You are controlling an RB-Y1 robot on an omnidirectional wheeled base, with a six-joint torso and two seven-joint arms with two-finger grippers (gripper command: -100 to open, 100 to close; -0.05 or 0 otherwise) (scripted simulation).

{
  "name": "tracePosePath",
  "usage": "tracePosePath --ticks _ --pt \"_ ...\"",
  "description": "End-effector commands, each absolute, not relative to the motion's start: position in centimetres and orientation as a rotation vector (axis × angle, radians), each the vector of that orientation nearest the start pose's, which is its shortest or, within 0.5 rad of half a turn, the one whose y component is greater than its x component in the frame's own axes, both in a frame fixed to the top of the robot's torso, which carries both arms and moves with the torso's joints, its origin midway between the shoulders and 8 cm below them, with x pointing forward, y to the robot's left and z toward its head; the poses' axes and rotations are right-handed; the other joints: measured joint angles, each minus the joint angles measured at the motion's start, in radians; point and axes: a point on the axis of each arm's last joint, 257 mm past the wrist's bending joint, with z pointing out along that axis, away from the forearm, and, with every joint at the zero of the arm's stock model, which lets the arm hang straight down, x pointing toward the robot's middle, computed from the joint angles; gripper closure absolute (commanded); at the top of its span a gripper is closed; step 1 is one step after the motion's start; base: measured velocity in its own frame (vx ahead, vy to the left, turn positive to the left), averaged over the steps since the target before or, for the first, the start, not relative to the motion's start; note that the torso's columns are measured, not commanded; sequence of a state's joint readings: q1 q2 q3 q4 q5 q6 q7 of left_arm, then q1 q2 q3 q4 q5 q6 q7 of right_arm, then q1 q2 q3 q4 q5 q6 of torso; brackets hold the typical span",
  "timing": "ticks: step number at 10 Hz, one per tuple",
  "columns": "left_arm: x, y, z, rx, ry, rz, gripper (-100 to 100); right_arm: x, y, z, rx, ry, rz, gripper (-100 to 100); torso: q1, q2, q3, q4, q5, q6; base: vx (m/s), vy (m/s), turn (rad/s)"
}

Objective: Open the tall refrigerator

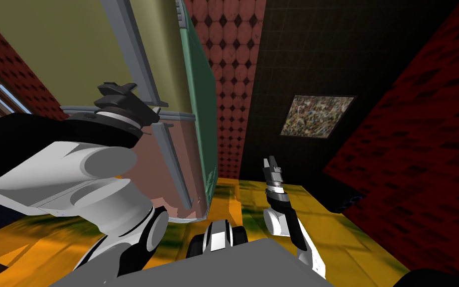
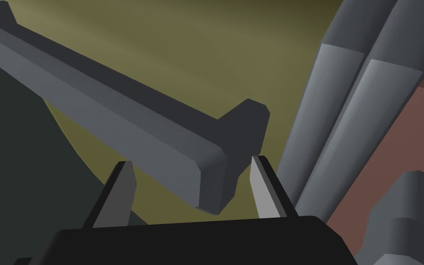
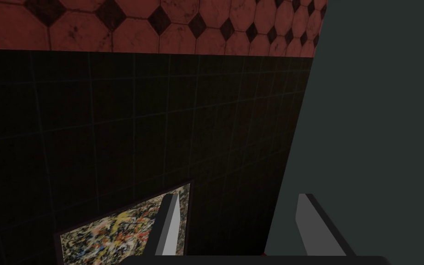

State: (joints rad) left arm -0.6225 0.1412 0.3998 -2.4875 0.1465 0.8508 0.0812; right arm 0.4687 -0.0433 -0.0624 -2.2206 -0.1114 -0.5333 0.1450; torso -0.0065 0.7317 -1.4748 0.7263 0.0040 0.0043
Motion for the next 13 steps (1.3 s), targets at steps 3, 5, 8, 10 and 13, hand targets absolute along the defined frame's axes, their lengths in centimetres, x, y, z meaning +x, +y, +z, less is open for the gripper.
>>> tracePosePath --ticks 3,5,8,10,13 --pt "41.1 27.0 29.2 -0.783 0.644 -1.592 100 34.7 -30.9 1.7 0.634 0.607 1.184 0 0.016 0.010 0.003 0.010 0.000 -0.004 -0.142 0.219 -0.090" --pt "40.6 25.5 29.3 -0.780 0.680 -1.652 100 34.7 -30.9 1.7 0.634 0.607 1.184 0 0.020 0.013 0.005 0.013 0.004 -0.009 -0.253 0.241 -0.073" --pt "39.6 23.1 29.5 -0.766 0.742 -1.737 100 34.7 -30.9 1.7 0.634 0.607 1.184 0 0.018 0.007 -0.002 0.015 0.001 -0.009 -0.253 0.289 -0.076" --pt "38.7 21.5 29.5 -0.749 0.788 -1.789 100 34.7 -30.9 1.7 0.634 0.607 1.184 0 0.017 0.005 -0.006 0.016 -0.002 -0.008 -0.245 0.301 -0.075" --pt "38.9 20.2 29.0 -0.753 0.828 -1.838 100 34.7 -30.9 1.7 0.634 0.607 1.184 0 0.004 -0.005 -0.012 0.010 -0.007 -0.003 -0.128 0.190 -0.046"
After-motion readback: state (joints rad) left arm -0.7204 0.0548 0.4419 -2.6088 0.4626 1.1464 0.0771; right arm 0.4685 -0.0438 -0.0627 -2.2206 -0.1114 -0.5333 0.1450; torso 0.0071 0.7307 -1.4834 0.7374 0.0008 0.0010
